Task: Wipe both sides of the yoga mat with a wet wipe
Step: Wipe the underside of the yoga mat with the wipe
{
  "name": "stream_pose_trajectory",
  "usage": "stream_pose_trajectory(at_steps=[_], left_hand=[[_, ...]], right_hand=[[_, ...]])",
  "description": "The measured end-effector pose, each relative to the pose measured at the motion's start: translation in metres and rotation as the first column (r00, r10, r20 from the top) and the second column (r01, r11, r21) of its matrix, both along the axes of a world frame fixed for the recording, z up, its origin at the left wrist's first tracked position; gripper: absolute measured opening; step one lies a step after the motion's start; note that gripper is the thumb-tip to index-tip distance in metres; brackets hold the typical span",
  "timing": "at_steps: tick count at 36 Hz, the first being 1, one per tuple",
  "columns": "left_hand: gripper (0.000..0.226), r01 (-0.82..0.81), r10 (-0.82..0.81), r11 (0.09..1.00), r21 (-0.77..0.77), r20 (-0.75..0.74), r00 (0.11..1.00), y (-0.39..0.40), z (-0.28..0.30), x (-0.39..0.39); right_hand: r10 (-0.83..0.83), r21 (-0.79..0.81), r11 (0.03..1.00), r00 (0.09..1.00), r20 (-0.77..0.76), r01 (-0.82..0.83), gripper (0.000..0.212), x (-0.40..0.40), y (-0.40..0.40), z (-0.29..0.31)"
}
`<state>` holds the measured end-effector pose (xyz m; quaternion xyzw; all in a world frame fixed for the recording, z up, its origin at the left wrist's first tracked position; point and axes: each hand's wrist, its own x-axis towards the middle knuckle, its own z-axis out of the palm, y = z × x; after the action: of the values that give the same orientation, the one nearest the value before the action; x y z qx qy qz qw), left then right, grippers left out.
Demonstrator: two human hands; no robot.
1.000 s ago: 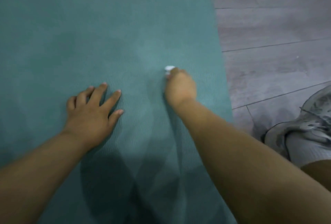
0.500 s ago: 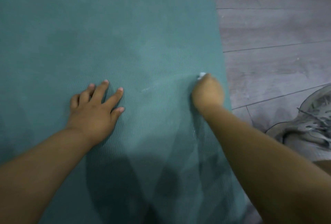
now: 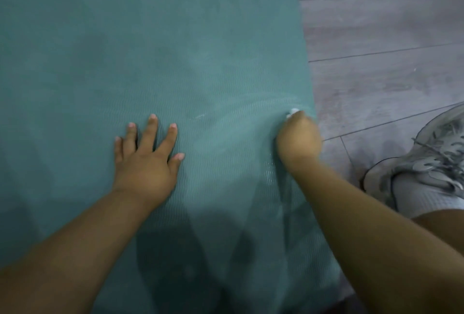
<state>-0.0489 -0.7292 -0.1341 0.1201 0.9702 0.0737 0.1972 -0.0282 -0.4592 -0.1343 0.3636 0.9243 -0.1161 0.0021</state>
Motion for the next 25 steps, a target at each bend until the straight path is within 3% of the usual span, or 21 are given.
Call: stream_pose_trajectory(at_steps=[3, 5, 7, 8, 9, 10, 12, 13, 16, 18, 19, 21, 23, 25], left_hand=[[0.059, 0.009, -0.009, 1.000, -0.004, -0.004, 1.000, -0.001, 0.000, -0.001], [0.059, 0.005, -0.005, 1.000, -0.001, -0.011, 1.000, -0.001, 0.001, 0.000], [0.059, 0.009, -0.009, 1.000, -0.006, 0.000, 1.000, -0.002, 0.002, -0.001], [0.059, 0.015, -0.015, 1.000, -0.010, 0.007, 1.000, -0.002, 0.003, -0.001], [0.059, 0.022, -0.022, 1.000, -0.015, 0.012, 1.000, -0.002, 0.003, -0.001], [0.059, 0.028, -0.027, 0.999, -0.021, 0.016, 0.999, -0.002, 0.003, -0.002], [0.058, 0.032, -0.032, 0.999, -0.033, 0.018, 0.999, -0.002, 0.003, -0.001], [0.058, 0.032, -0.032, 0.999, -0.037, 0.016, 0.999, -0.002, 0.002, -0.001], [0.058, 0.034, -0.033, 0.998, -0.048, 0.015, 0.999, -0.001, 0.001, -0.001], [0.058, 0.034, -0.033, 0.998, -0.058, 0.018, 0.999, 0.000, 0.001, -0.001], [0.058, 0.035, -0.034, 0.998, -0.061, 0.019, 0.999, 0.000, 0.001, -0.001], [0.058, 0.041, -0.039, 0.997, -0.065, 0.025, 0.999, 0.000, 0.002, -0.001], [0.058, 0.045, -0.043, 0.997, -0.065, 0.029, 0.999, 0.000, 0.003, -0.002], [0.059, 0.049, -0.046, 0.996, -0.069, 0.038, 0.998, 0.000, 0.004, -0.003]], right_hand=[[0.421, -0.029, 0.906, 0.905, -0.064, -0.423, 0.035, 0.018, -0.064, -0.004], [0.719, -0.022, 0.688, 0.686, -0.116, -0.725, 0.033, 0.033, -0.090, 0.001], [0.865, 0.025, 0.499, 0.497, -0.071, -0.866, 0.027, 0.039, -0.077, 0.003], [0.873, 0.043, 0.488, 0.487, -0.023, -0.872, 0.029, 0.037, -0.063, 0.005], [0.831, 0.037, 0.556, 0.556, 0.001, -0.831, 0.035, 0.034, -0.045, 0.005], [0.733, 0.039, 0.680, 0.680, -0.001, -0.732, 0.039, 0.029, -0.026, 0.008], [0.408, 0.018, 0.913, 0.913, 0.009, -0.408, 0.035, 0.025, 0.017, 0.009], [0.226, 0.012, 0.974, 0.974, -0.005, -0.226, 0.030, 0.024, 0.032, 0.012], [-0.124, -0.043, 0.992, 0.992, -0.035, 0.123, 0.021, 0.028, 0.033, 0.010], [-0.142, -0.025, 0.990, 0.988, -0.053, 0.141, 0.020, 0.034, 0.003, 0.001], [-0.067, 0.013, 0.998, 0.993, -0.102, 0.069, 0.022, 0.041, -0.017, -0.005], [0.243, 0.039, 0.970, 0.946, -0.212, -0.241, 0.027, 0.057, -0.062, -0.011], [0.566, 0.025, 0.816, 0.788, -0.241, -0.578, 0.032, 0.071, -0.088, -0.006], [0.803, 0.051, 0.591, 0.581, -0.134, -0.805, 0.033, 0.077, -0.083, 0.000]])
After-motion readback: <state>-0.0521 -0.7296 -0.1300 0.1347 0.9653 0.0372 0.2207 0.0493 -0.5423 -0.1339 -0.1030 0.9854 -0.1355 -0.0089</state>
